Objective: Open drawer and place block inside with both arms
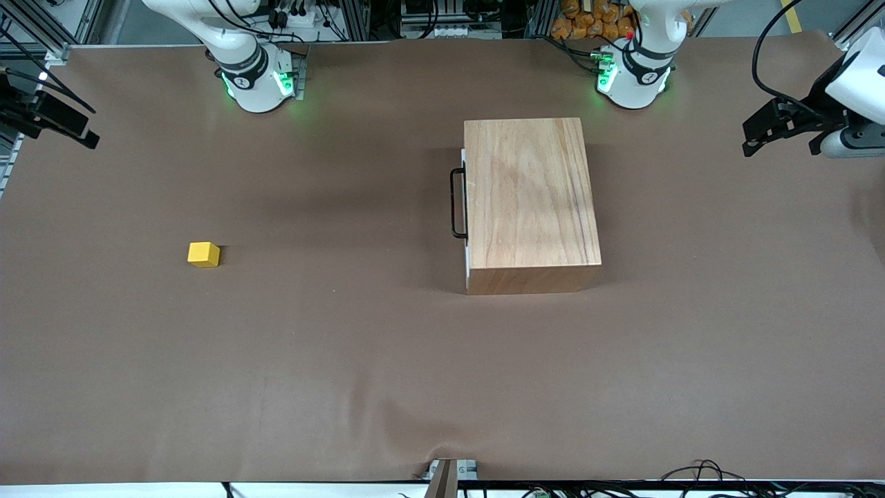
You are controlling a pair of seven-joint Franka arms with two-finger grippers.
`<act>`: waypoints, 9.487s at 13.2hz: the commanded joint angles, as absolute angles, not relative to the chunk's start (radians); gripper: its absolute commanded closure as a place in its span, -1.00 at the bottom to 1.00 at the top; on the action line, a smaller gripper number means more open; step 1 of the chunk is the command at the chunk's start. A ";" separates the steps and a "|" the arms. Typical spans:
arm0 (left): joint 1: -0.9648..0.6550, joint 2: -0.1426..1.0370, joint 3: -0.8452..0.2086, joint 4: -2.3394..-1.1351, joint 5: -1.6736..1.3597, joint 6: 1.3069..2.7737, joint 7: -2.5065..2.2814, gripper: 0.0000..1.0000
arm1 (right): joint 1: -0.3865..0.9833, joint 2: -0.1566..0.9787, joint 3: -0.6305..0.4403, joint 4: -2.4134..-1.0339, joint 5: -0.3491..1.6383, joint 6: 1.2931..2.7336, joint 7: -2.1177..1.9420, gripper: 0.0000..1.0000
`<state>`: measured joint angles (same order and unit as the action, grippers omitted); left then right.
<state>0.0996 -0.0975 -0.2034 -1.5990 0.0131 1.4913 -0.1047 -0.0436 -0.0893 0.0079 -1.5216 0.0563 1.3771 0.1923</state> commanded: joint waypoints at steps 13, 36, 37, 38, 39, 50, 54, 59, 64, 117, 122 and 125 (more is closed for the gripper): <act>-0.033 0.075 -0.425 -1.396 -0.080 1.465 -0.545 -1.00 | -0.023 -0.086 0.017 -1.520 -0.031 1.397 0.048 -1.00; -1.058 0.744 0.147 -1.023 -0.038 1.710 -1.174 -1.00 | -0.025 -0.072 0.014 -1.519 -0.028 1.394 0.051 -1.00; -1.081 0.753 0.169 -1.026 -0.032 1.703 -1.169 -1.00 | -0.025 -0.072 0.014 -1.519 -0.028 1.394 0.051 -1.00; -1.094 0.758 0.173 -1.029 0.003 1.692 -1.163 -1.00 | -0.025 -0.071 0.014 -1.519 -0.026 1.393 0.051 -1.00; -1.098 0.774 0.169 -1.031 0.041 1.669 -1.140 -1.00 | -0.026 -0.072 0.014 -1.519 -0.022 1.393 0.051 -1.00; -1.121 0.856 0.173 -1.039 0.123 1.582 -1.017 -1.00 | -0.025 -0.071 0.014 -1.519 -0.020 1.393 0.051 -1.00; -1.109 0.876 0.176 -1.039 0.127 1.607 -0.999 -1.00 | -0.023 -0.071 0.014 -1.519 -0.020 1.393 0.051 -1.00; -1.103 0.900 0.178 -1.039 0.127 1.658 -1.000 -1.00 | -0.021 -0.072 0.014 -1.519 -0.020 1.393 0.051 -1.00; -1.103 0.893 0.178 -1.035 0.124 1.675 -1.011 -1.00 | -0.021 -0.071 0.014 -1.519 -0.020 1.393 0.051 -1.00; -1.103 0.758 0.158 -1.023 0.008 1.844 -1.127 -1.00 | -0.029 -0.020 0.014 -1.516 -0.023 1.391 0.051 -1.00; -0.996 0.536 0.212 -1.048 0.018 1.697 -1.112 -1.00 | -0.029 0.092 0.011 -1.535 -0.040 1.387 0.044 -1.00; -0.888 0.440 0.210 -1.049 0.018 1.590 -1.031 -1.00 | -0.060 0.152 0.011 -1.647 -0.034 1.474 -0.003 -1.00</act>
<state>-0.9296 0.5069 0.2204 -1.0035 0.0181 1.6300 -1.0742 -0.0382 0.1313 0.0047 -1.5839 -0.0189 1.4211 0.0418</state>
